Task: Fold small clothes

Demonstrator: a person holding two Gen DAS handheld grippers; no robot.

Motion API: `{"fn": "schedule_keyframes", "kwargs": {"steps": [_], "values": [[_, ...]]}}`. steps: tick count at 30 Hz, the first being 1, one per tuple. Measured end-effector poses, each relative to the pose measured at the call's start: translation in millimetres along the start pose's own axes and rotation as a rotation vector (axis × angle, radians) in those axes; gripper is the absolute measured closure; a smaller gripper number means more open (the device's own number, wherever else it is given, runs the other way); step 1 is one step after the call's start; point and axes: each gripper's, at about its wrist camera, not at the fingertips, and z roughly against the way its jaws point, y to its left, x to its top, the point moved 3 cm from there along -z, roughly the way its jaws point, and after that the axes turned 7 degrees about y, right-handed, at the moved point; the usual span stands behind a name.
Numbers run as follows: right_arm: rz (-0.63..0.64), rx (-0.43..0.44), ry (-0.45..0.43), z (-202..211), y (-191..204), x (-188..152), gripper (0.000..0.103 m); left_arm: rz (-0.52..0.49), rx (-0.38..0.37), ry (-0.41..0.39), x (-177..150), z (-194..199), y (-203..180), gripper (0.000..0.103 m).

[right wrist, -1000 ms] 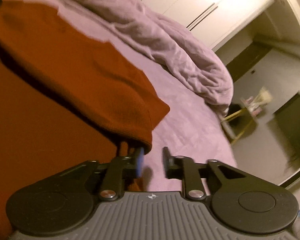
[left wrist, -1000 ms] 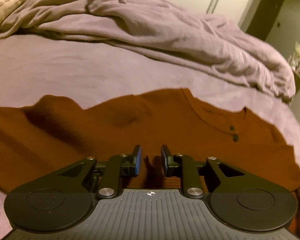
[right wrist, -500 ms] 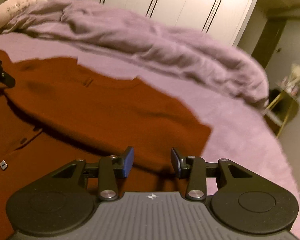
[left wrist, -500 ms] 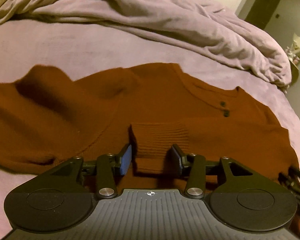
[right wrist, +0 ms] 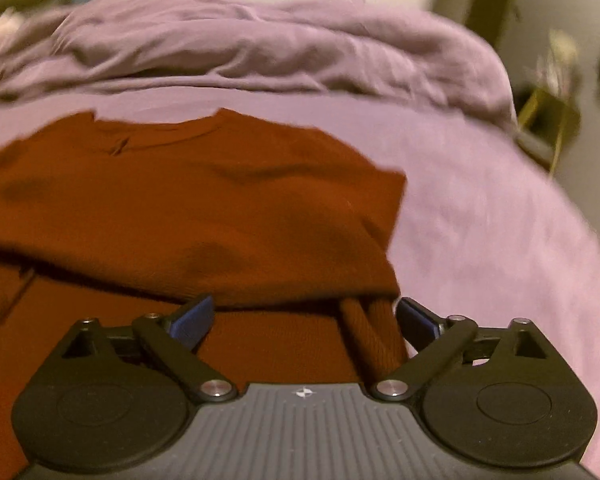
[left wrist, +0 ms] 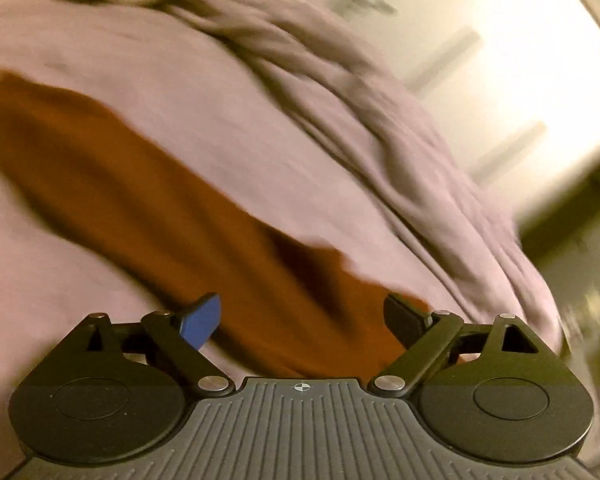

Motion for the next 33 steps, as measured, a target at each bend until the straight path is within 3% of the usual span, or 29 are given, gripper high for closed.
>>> {"fn": "schedule_keyframes", "kwargs": {"steps": [2, 5, 9, 14, 16, 18, 19, 20, 21, 22, 23, 24, 26, 29, 33], "values": [[0.012, -0.007, -0.014, 0, 1, -2, 0.004, 0.077, 0.088, -0.051, 15, 18, 35, 0.011], [0.027, -0.031, -0.024, 0, 6, -4, 0.004, 0.106, 0.178, -0.113, 32, 35, 70, 0.012], [0.018, -0.041, -0.003, -3, 7, 1, 0.004, 0.181, 0.130, -0.136, 47, 28, 96, 0.015], [0.039, -0.087, -0.015, 8, 15, 8, 0.004, 0.283, 0.141, -0.156, 58, 17, 127, 0.037], [0.053, -0.083, -0.066, 22, 19, 11, 0.011, 0.307, 0.126, -0.186, 62, 18, 134, 0.038], [0.066, -0.078, -0.108, 36, 25, 13, 0.012, 0.313, 0.136, -0.187, 68, 14, 141, 0.038], [0.072, -0.082, -0.123, 43, 28, 14, 0.019, 0.324, 0.125, -0.194, 72, 11, 143, 0.040], [0.073, -0.085, -0.128, 47, 31, 15, 0.024, 0.337, 0.116, -0.204, 75, 10, 145, 0.044], [0.070, -0.083, -0.125, 50, 33, 15, 0.035, 0.360, 0.112, -0.213, 78, 9, 148, 0.059], [0.060, -0.068, -0.121, 54, 34, 15, 0.048, 0.378, 0.121, -0.195, 80, 9, 151, 0.081], [0.044, -0.047, -0.118, 58, 34, 14, 0.053, 0.397, 0.120, -0.193, 84, 8, 155, 0.089], [0.030, -0.031, -0.118, 62, 34, 13, 0.056, 0.404, 0.113, -0.189, 86, 8, 155, 0.089], [0.003, -0.008, -0.122, 71, 32, 8, 0.057, 0.350, 0.111, -0.193, 91, 13, 143, 0.090], [-0.019, 0.015, -0.122, 79, 27, -1, 0.057, 0.110, 0.108, -0.218, 96, 26, 90, 0.090], [-0.101, 0.096, -0.110, 88, 15, -10, 0.057, -0.196, -0.043, -0.182, 73, 36, -23, 0.093]]}}
